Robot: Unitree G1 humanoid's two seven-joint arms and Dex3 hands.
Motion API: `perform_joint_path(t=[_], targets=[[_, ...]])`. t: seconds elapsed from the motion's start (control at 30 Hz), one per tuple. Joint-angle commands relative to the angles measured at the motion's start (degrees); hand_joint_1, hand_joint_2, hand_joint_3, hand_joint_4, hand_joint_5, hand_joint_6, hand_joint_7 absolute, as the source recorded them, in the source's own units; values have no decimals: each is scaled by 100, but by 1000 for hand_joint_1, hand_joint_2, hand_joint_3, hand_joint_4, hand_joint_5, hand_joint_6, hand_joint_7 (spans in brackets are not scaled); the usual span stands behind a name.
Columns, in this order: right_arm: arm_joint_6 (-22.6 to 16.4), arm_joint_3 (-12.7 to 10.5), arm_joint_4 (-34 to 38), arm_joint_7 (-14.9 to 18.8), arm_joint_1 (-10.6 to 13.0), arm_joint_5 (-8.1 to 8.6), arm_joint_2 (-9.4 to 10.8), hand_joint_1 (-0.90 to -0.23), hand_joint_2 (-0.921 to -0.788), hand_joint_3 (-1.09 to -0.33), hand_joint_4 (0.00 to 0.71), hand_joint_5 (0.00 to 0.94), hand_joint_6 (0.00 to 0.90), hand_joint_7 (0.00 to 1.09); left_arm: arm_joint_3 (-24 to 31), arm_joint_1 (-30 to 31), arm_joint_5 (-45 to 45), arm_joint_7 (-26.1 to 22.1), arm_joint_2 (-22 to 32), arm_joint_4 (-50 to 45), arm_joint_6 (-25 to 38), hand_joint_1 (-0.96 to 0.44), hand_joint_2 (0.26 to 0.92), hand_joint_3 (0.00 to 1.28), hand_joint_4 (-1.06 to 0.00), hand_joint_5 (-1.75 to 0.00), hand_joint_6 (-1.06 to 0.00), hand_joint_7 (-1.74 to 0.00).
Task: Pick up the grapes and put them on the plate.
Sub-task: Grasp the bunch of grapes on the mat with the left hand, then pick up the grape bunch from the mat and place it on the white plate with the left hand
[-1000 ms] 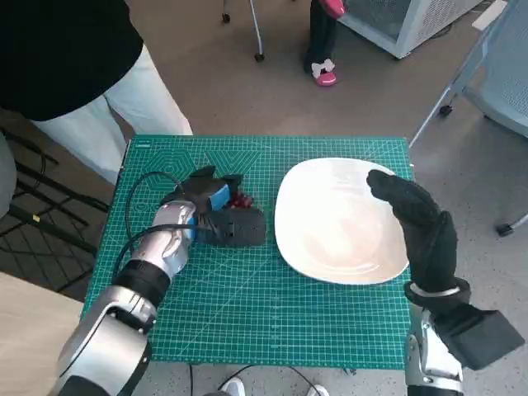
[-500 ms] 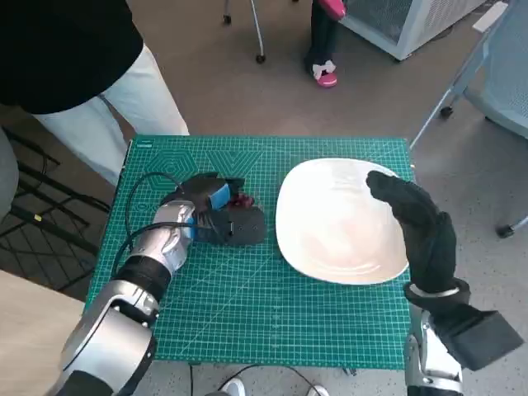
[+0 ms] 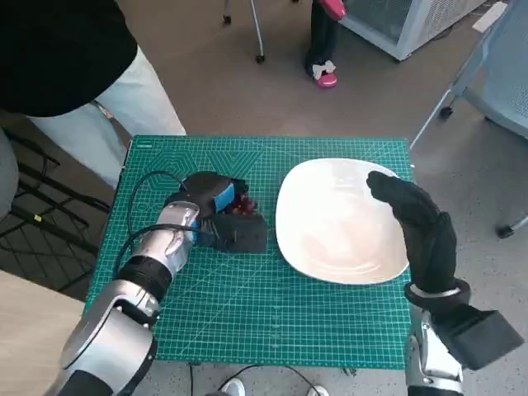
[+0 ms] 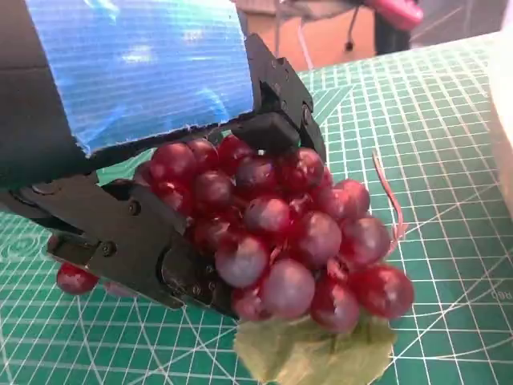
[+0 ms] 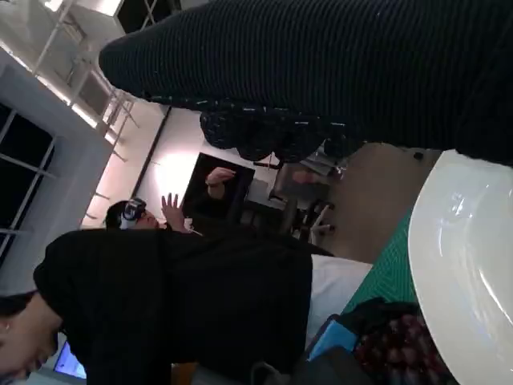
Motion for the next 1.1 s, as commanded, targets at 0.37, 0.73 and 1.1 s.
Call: perform_joint_path(t=[0.37, 0.73, 1.1], targets=[[70, -55, 183, -5, -38, 26, -32, -609, -921, -879, 420, 7, 77, 396, 11, 30, -85, -181, 20, 26, 115, 2, 921, 143, -554, -1334, -595, -1167], [79, -66, 183, 4, -73, 46, -33, -614, -921, -880, 424, 8, 79, 407, -6, -19, -138, -176, -25, 79, 153, 2, 921, 152, -551, -1359, -582, -1159], [43, -81, 223, 28, -96, 58, -31, -615, -921, -877, 425, 8, 77, 414, 56, -51, -226, -140, -9, 38, 143, 1, 921, 131, -607, -1326, -578, -1136]])
